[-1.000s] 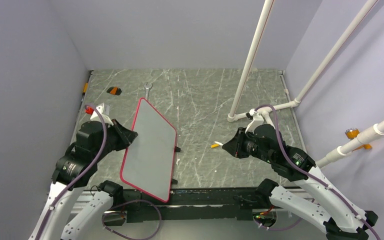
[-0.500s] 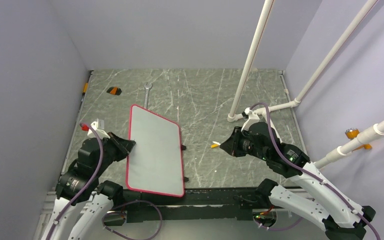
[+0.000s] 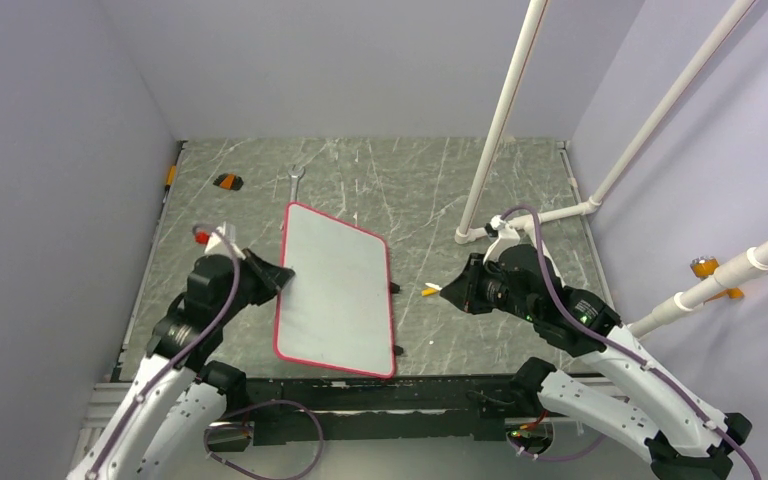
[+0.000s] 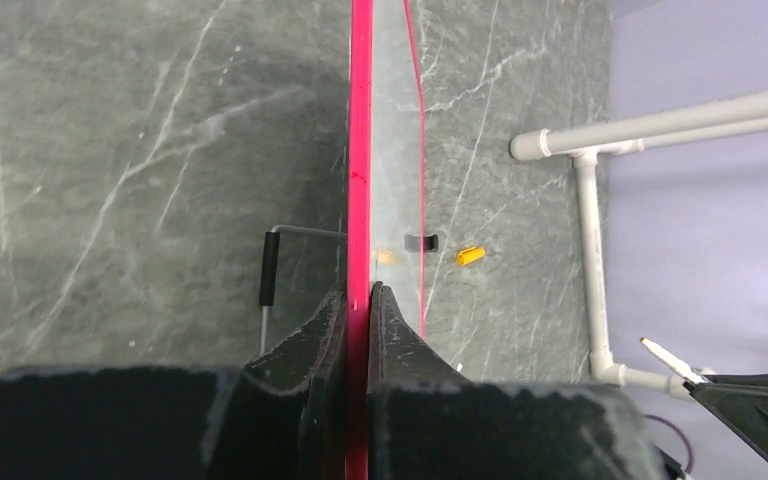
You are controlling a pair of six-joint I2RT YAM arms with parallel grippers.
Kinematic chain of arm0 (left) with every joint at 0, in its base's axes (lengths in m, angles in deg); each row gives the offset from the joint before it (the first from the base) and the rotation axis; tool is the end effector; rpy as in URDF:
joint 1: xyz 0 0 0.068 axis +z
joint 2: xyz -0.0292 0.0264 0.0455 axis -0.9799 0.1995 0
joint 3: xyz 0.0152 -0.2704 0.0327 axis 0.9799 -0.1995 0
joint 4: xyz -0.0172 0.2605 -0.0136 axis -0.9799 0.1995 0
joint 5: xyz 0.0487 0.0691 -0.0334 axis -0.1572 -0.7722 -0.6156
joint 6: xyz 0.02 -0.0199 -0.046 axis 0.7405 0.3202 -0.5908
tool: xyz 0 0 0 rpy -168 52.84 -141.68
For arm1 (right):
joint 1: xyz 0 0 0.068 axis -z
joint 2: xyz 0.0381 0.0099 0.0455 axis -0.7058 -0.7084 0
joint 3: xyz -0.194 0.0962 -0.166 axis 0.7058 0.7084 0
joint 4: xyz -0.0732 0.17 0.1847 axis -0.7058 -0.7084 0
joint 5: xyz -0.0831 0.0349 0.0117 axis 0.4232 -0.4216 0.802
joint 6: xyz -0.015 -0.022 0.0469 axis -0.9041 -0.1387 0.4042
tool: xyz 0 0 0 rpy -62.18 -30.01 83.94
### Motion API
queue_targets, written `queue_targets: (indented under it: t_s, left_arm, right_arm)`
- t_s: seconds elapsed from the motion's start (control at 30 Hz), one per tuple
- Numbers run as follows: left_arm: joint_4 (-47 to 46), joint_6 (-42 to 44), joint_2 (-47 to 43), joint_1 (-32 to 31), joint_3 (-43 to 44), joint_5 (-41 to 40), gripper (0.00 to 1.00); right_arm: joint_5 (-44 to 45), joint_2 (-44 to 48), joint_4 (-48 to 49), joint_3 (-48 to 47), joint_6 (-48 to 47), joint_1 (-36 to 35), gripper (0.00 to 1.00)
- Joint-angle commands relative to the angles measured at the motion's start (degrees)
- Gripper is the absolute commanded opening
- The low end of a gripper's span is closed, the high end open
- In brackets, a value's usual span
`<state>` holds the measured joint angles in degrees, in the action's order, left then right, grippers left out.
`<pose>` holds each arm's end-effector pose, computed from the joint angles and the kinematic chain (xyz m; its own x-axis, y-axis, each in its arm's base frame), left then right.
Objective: Write a sentence on the whiteboard
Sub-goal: Adjust the whiteboard stand at the center of the board.
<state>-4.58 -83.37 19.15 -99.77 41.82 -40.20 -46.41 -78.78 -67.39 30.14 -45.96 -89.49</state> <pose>0.1119 -0.0445 0.2689 -0.5404 -0.6357 -0.5512 -0.0735 0.6883 -0.7217 0.0998 0.0975 0.3256 -0.7396 0.1665 -0.6521 -0.2851 0.8002 0.5277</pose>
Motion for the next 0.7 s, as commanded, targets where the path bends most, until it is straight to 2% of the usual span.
queue_targets:
  t_s: [0.0, 0.23, 0.37, 0.53, 0.67]
  left_arm:
    - [-7.18, 10.59, 12.27, -0.58, 6.49, 5.73, 0.00]
    - [-18.42, 11.77, 23.90, -3.51, 9.39, 10.99, 0.00]
    - [-22.40, 19.08, 33.63, -4.56, 14.54, 19.64, 0.00]
    - [-15.50, 29.79, 46.63, -4.99, 28.16, 29.97, 0.00]
    - [-6.21, 37.40, 52.83, -4.95, 38.92, 32.78, 0.00]
  right_arm:
    - [1.01, 1.13, 0.69, -0.62, -0.08, 0.00, 0.00]
    - [2.89, 2.95, -1.56, -0.89, -0.11, -0.04, 0.00]
    - [3.63, 4.38, -2.60, -0.63, 0.18, 0.00, 0.00]
    - [4.54, 5.25, -4.30, -1.14, 0.00, -0.02, 0.00]
    - [5.79, 6.35, -5.54, -1.35, 0.00, 0.00, 0.00]
